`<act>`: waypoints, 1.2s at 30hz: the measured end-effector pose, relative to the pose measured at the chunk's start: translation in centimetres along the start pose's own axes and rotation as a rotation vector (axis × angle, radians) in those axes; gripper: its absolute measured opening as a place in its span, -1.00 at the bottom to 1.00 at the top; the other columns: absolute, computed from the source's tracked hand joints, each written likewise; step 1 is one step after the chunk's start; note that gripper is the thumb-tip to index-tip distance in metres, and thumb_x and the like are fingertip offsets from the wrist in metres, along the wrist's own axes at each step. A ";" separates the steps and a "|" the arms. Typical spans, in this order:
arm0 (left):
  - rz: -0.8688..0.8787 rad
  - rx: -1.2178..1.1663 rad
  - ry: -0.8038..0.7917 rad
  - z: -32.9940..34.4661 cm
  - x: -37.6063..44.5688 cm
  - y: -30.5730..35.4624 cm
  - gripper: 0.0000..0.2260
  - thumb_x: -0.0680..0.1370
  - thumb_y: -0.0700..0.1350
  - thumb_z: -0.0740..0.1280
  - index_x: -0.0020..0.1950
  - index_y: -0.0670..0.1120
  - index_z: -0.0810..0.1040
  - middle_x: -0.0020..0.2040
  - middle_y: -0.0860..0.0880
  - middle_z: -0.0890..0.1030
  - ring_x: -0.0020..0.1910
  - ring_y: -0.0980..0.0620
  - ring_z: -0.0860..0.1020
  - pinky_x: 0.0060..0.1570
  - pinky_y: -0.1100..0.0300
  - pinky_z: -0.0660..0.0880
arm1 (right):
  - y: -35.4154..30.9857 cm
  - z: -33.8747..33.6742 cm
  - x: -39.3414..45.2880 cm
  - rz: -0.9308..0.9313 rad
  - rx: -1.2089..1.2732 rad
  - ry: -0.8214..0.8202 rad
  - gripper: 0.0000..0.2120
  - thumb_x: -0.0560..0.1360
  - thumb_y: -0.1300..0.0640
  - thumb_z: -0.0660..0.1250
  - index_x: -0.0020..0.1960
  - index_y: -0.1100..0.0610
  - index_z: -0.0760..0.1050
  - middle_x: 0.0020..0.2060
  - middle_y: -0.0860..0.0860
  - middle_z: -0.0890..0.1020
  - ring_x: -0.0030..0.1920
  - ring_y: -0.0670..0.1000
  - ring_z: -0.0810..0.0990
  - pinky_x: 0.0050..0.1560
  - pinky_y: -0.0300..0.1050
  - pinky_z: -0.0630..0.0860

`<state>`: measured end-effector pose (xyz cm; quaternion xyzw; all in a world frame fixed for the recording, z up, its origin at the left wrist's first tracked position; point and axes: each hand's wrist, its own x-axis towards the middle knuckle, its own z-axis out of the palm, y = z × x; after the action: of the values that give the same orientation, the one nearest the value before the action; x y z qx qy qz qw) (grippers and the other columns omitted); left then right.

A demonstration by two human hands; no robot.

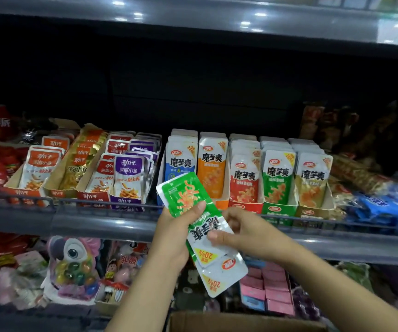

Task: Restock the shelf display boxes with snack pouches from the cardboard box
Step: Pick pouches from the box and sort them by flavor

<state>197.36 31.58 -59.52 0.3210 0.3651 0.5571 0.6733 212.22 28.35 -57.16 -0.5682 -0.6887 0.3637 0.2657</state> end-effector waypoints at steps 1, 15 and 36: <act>-0.018 -0.039 -0.018 0.4 -0.2 -0.2 -0.70 0.40 -0.25 0.43 0.12 -0.20 0.54 -0.03 -0.19 0.68 -0.14 -0.14 0.66 -0.14 -0.01 0.60 | 0.6 0.4 -0.5 0.009 0.075 0.023 -0.71 0.36 -0.12 0.44 -0.06 0.05 0.53 -0.13 0.08 0.69 -0.17 -0.01 0.66 -0.11 -0.05 0.56; -0.097 -0.228 -0.270 3.7 -3.4 -3.7 -0.61 0.35 -0.29 0.29 0.19 -0.23 0.51 0.03 -0.22 0.65 -0.08 -0.14 0.64 -0.12 -0.06 0.62 | 5.1 -0.3 -6.8 0.151 0.673 0.304 -0.76 0.48 0.33 0.34 0.15 0.22 0.53 -0.02 0.18 0.68 0.00 0.24 0.65 0.10 0.22 0.54; -0.088 -0.107 -0.114 4.1 -2.9 -4.1 -0.82 0.53 -0.34 0.27 0.00 -0.10 0.56 -0.19 -0.04 0.70 -0.28 0.01 0.68 -0.40 0.06 0.61 | 4.9 -6.2 -6.7 0.262 0.712 0.359 -0.54 0.37 0.34 0.45 0.23 0.24 0.45 -0.13 0.15 0.68 -0.25 0.06 0.67 -0.18 -0.02 0.64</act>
<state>202.63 27.91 -60.37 0.2993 0.3096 0.5265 0.7330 221.38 23.52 -57.11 -0.5781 -0.3847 0.5048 0.5128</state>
